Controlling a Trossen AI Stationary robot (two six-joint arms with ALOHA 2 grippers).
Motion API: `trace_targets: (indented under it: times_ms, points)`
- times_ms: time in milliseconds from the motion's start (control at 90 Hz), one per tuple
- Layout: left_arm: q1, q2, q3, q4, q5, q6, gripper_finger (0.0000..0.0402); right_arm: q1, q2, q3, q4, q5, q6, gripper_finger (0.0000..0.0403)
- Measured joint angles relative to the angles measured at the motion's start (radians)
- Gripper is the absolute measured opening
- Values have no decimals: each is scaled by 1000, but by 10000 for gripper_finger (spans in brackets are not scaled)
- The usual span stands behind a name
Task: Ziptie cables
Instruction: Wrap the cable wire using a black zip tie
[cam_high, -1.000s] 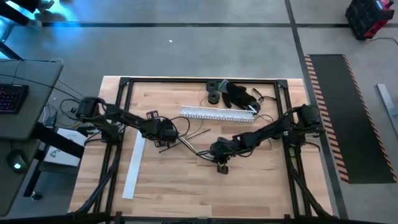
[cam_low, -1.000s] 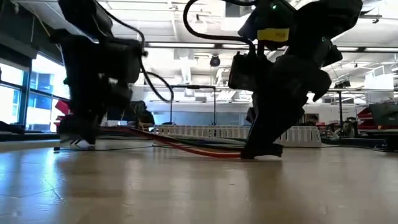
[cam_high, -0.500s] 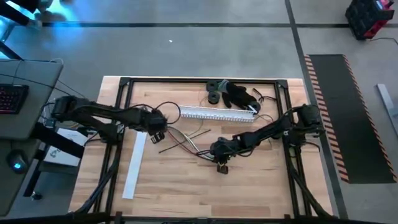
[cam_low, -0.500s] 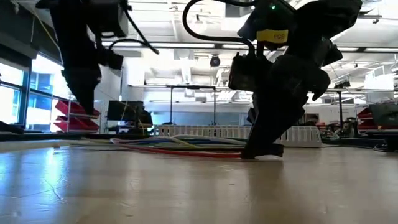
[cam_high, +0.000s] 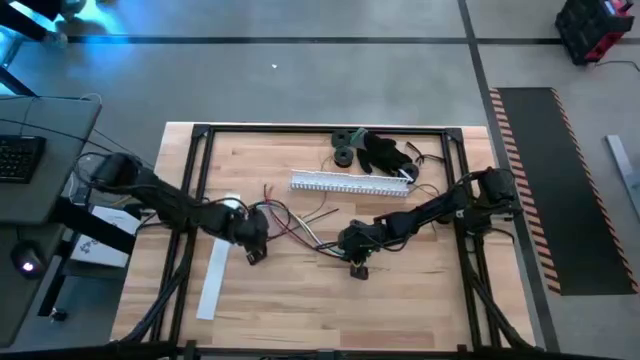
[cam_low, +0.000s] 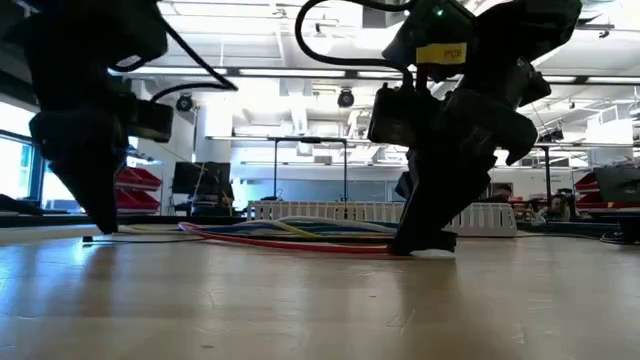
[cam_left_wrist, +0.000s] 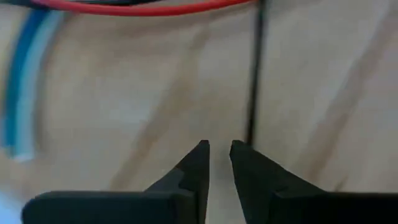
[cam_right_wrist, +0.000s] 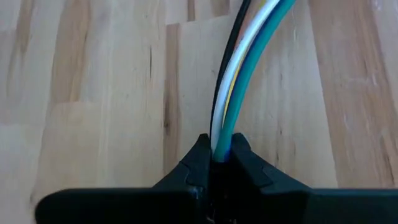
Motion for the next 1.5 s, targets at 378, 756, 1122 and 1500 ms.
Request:
trace_targets:
  times_ms: [378,756,1122,1500]
  points:
    - [-94,186,-14,557,-77,-157,26,-1,-83,-4,-196,14,-61,16]
    - [-87,442,180,949,24,22,1,12,-100,0,-392,21,-260,39]
    - [-86,375,329,718,9,249,0,13,-240,-41,-642,27,-357,161]
    - [-64,347,327,210,-109,77,0,11,-696,-380,-267,247,-46,173]
